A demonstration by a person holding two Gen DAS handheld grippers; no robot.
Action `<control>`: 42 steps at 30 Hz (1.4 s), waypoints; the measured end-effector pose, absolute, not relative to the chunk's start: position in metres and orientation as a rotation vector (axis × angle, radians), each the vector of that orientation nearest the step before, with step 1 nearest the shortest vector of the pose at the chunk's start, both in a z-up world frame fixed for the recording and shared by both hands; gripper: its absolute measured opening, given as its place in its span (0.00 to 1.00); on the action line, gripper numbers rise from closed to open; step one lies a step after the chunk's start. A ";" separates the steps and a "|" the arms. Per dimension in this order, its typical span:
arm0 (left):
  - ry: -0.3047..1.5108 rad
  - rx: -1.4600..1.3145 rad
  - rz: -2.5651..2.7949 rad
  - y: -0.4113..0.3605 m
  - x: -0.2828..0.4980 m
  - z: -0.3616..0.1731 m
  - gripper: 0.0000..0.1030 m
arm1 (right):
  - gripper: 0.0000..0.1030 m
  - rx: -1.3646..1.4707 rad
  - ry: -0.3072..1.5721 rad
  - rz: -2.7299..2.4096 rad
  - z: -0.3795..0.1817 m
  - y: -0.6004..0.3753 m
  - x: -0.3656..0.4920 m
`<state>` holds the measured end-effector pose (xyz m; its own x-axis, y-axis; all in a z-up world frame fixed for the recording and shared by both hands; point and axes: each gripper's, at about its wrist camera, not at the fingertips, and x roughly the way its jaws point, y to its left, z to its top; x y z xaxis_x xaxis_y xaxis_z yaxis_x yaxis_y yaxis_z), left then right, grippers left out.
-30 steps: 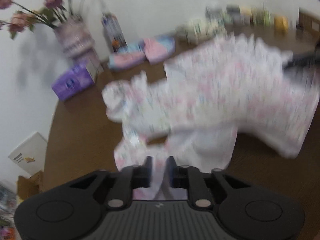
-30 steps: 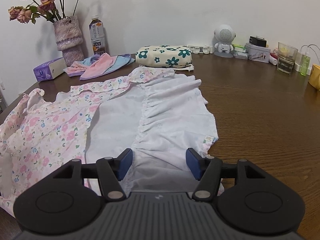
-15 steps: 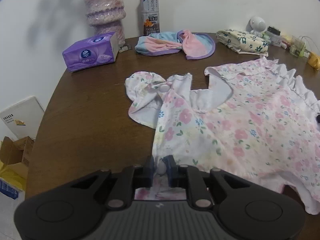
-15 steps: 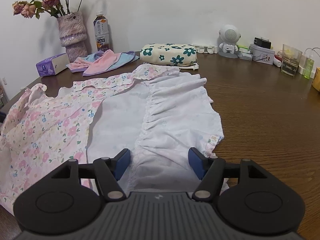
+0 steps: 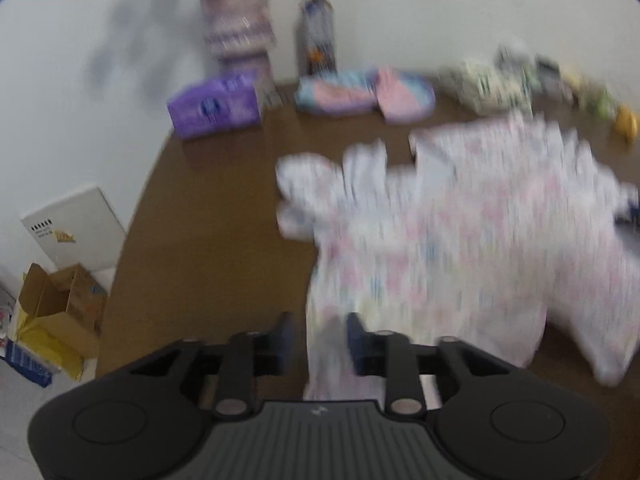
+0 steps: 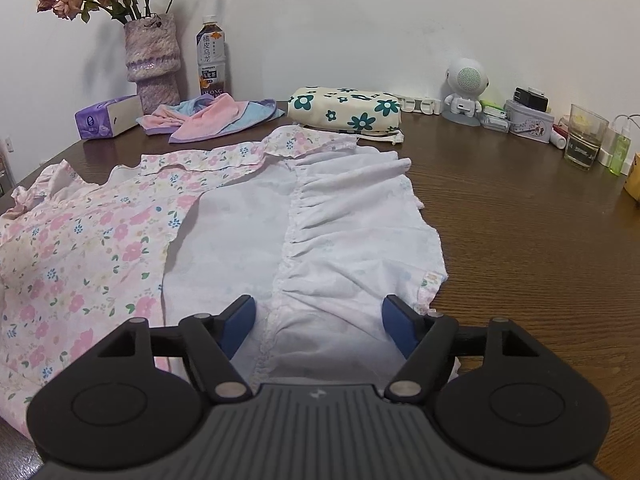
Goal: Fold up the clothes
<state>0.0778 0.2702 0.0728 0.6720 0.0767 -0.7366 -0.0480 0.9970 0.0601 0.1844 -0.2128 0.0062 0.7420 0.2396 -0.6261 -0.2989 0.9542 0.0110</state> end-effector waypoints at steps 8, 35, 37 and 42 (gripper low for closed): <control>0.891 0.016 0.079 0.269 0.157 0.060 0.22 | 0.71 -0.096 0.673 0.300 0.006 -0.214 0.185; 0.816 -0.148 0.107 0.290 0.076 0.043 0.15 | 0.76 -0.101 0.673 0.311 0.006 -0.212 0.185; 0.832 -0.072 0.152 0.281 0.072 0.035 0.03 | 0.77 -0.101 0.673 0.308 0.006 -0.211 0.185; 0.763 -0.059 0.194 0.279 0.060 0.044 0.06 | 0.76 -0.102 0.678 0.293 0.007 -0.213 0.183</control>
